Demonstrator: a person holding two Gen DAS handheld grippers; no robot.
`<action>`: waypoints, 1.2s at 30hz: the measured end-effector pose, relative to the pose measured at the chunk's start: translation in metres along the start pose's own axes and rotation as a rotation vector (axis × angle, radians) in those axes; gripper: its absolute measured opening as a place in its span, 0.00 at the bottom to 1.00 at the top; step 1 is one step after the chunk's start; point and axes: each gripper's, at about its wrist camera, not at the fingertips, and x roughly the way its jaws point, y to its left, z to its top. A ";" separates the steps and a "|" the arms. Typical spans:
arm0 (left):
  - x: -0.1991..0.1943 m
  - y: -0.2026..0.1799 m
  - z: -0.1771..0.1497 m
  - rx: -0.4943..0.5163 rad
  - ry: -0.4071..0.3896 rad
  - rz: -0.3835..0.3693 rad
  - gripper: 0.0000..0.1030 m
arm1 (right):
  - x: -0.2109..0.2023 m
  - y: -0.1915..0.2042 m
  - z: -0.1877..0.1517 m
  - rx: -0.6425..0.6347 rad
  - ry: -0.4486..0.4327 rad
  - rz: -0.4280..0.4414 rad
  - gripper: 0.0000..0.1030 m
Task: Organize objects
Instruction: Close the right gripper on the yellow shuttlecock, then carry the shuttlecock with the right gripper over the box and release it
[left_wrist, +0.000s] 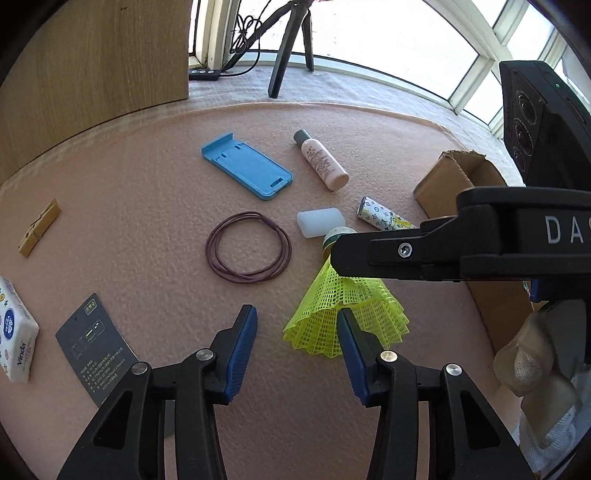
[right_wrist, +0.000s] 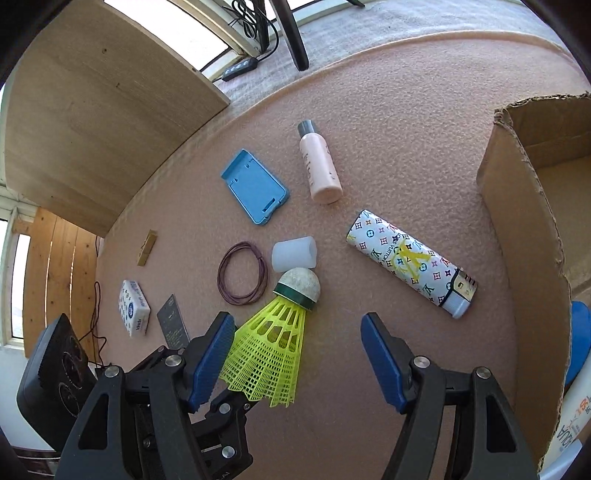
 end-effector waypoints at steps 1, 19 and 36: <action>0.001 0.001 0.001 -0.001 -0.002 -0.003 0.46 | 0.001 0.000 0.000 0.000 0.003 0.000 0.65; -0.005 0.002 0.001 -0.017 -0.016 -0.023 0.11 | 0.002 0.014 -0.008 -0.045 0.019 0.043 0.36; -0.056 -0.078 0.012 0.128 -0.118 -0.050 0.09 | -0.079 0.000 -0.031 -0.048 -0.125 0.071 0.30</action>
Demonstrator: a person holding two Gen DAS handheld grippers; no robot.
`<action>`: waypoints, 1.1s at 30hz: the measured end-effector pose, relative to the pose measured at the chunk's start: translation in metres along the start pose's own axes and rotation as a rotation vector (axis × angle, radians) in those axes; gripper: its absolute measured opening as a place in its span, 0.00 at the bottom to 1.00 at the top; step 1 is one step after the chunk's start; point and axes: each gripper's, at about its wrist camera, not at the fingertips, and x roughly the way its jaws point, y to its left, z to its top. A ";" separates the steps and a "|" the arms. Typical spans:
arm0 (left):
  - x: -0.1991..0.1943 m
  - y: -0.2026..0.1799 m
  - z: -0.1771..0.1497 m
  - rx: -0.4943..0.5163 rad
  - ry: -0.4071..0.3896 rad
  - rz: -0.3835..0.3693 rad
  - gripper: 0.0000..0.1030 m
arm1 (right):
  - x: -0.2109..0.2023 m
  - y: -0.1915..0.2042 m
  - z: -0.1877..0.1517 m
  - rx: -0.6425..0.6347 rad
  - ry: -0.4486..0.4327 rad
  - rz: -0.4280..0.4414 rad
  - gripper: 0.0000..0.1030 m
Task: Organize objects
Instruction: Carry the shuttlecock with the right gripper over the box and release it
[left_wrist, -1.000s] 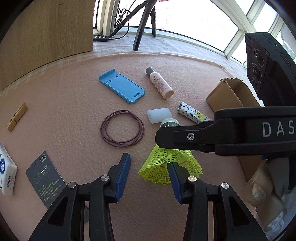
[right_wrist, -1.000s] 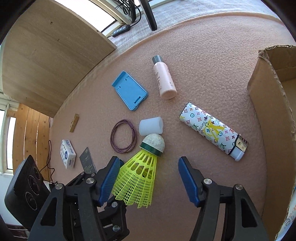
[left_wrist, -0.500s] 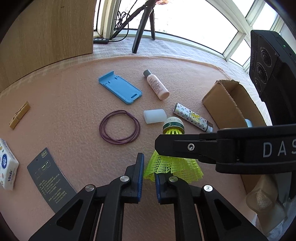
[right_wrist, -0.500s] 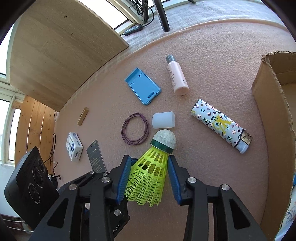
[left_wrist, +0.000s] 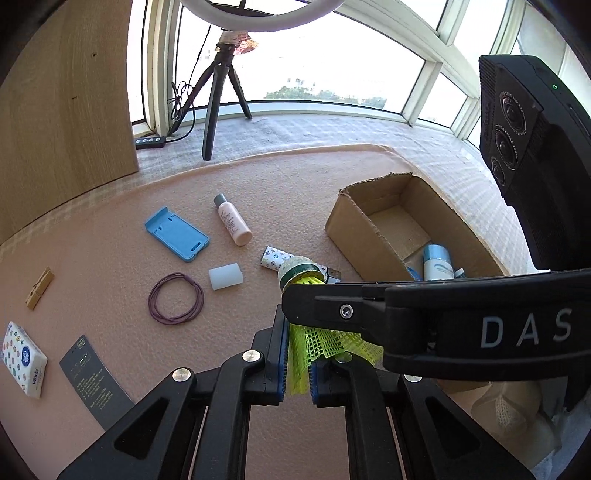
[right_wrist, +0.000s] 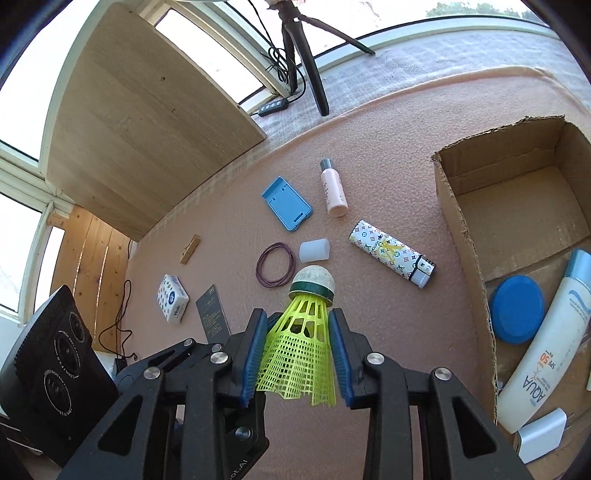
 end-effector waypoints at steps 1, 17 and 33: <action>-0.001 -0.006 0.003 0.006 -0.004 -0.008 0.09 | -0.006 -0.002 0.000 0.001 -0.010 -0.004 0.30; 0.025 -0.110 0.031 0.154 -0.012 -0.127 0.09 | -0.089 -0.065 -0.006 0.053 -0.146 -0.109 0.30; 0.044 -0.170 0.034 0.229 0.011 -0.171 0.09 | -0.121 -0.106 -0.017 0.097 -0.188 -0.159 0.30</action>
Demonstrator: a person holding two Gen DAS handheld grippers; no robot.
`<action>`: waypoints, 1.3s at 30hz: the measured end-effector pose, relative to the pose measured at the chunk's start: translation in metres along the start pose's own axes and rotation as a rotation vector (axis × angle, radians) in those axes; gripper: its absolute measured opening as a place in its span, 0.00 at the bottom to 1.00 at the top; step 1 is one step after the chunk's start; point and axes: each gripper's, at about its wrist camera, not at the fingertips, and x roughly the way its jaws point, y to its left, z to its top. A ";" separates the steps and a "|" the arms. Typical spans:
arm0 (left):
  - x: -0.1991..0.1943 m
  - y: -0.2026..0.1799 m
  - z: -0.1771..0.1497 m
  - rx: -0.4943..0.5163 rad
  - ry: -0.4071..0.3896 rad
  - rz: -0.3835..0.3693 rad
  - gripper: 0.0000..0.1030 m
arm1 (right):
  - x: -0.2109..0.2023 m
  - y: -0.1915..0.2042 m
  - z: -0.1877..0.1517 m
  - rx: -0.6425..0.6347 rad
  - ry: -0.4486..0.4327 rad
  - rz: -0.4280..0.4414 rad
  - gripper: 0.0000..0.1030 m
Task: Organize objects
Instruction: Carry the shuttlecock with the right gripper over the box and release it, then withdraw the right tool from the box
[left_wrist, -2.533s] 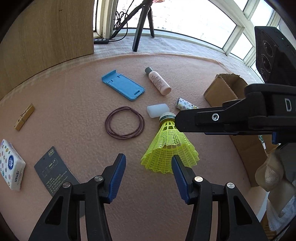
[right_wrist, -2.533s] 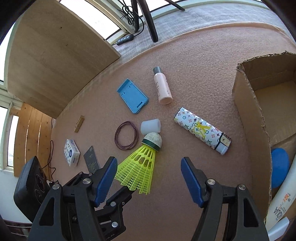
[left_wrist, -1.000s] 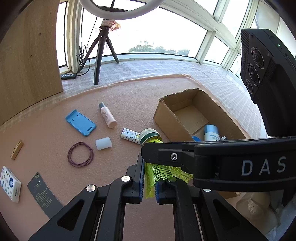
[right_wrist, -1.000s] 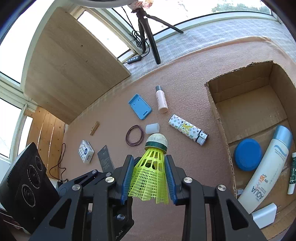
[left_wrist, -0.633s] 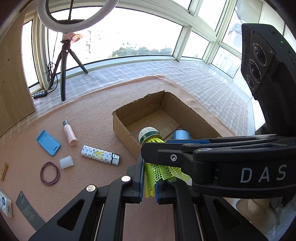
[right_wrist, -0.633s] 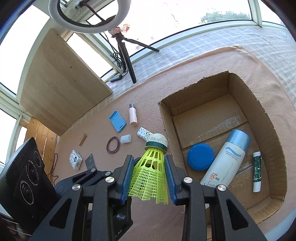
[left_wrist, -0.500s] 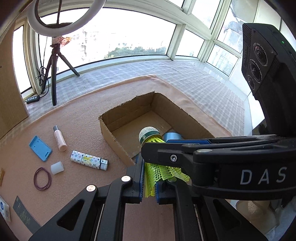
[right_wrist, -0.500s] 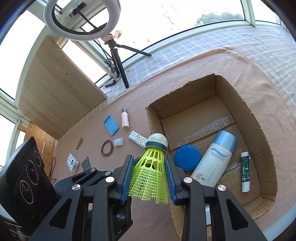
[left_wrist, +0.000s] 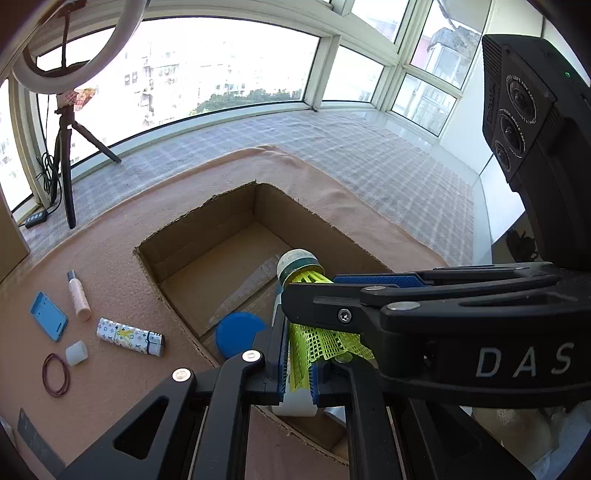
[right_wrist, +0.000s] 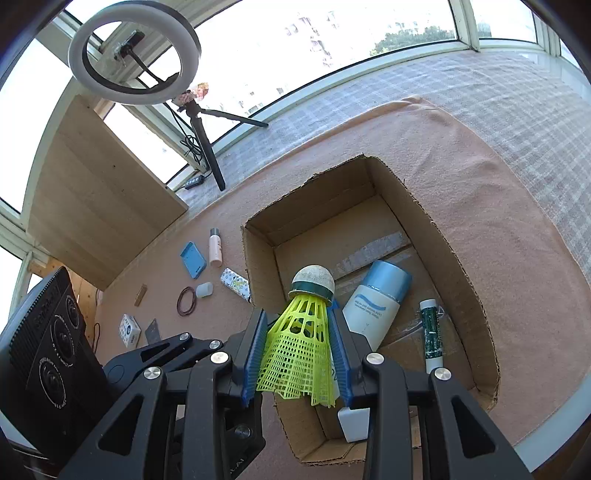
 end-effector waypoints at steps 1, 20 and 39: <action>0.001 -0.001 0.001 0.003 0.000 -0.001 0.09 | -0.001 -0.001 0.000 0.000 -0.003 -0.002 0.30; -0.011 0.006 0.000 -0.025 -0.029 0.053 0.78 | -0.018 -0.012 0.000 0.014 -0.091 -0.079 0.72; -0.058 0.075 -0.051 -0.143 -0.007 0.154 0.78 | -0.003 0.026 -0.014 -0.052 -0.079 -0.062 0.71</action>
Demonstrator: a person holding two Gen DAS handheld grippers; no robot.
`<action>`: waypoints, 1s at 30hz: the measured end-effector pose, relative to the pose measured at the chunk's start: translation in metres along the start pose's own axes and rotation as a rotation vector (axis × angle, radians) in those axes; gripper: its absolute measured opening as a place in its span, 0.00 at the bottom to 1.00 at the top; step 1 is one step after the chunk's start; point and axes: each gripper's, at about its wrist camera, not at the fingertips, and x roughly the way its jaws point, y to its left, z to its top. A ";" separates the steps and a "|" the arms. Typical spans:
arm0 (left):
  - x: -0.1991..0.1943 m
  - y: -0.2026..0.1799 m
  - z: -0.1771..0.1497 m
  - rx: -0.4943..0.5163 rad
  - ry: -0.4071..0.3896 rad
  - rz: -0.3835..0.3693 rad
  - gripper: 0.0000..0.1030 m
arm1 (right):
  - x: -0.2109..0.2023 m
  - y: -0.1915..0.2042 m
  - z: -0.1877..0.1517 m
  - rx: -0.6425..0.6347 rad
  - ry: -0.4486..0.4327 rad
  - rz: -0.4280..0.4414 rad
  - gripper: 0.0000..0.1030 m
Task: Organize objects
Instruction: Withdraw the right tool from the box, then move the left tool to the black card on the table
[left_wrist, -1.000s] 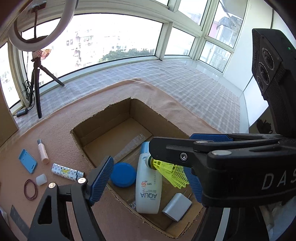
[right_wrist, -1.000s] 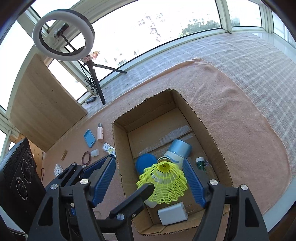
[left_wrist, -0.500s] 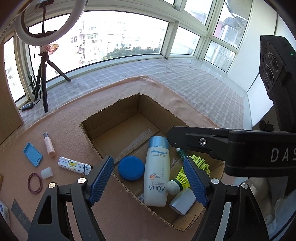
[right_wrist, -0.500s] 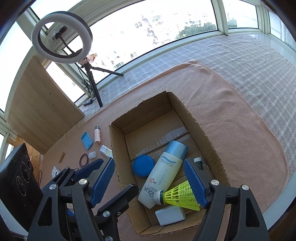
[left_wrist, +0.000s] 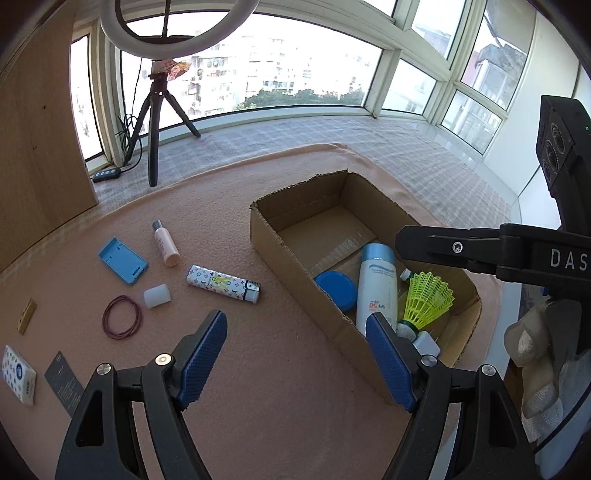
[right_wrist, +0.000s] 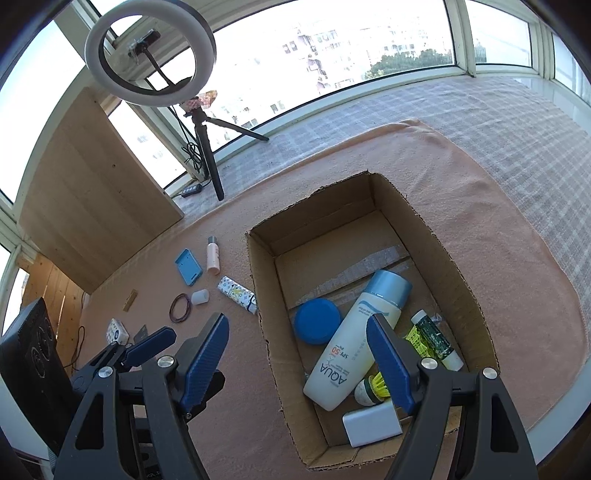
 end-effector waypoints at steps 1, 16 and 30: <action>-0.002 0.008 -0.004 -0.016 0.003 0.013 0.78 | 0.002 0.006 -0.001 -0.010 0.001 0.003 0.71; -0.034 0.147 -0.066 -0.289 0.066 0.217 0.78 | 0.037 0.081 -0.025 -0.154 0.060 0.046 0.71; -0.018 0.241 -0.088 -0.546 0.168 0.322 0.78 | 0.045 0.087 -0.040 -0.179 0.097 0.055 0.71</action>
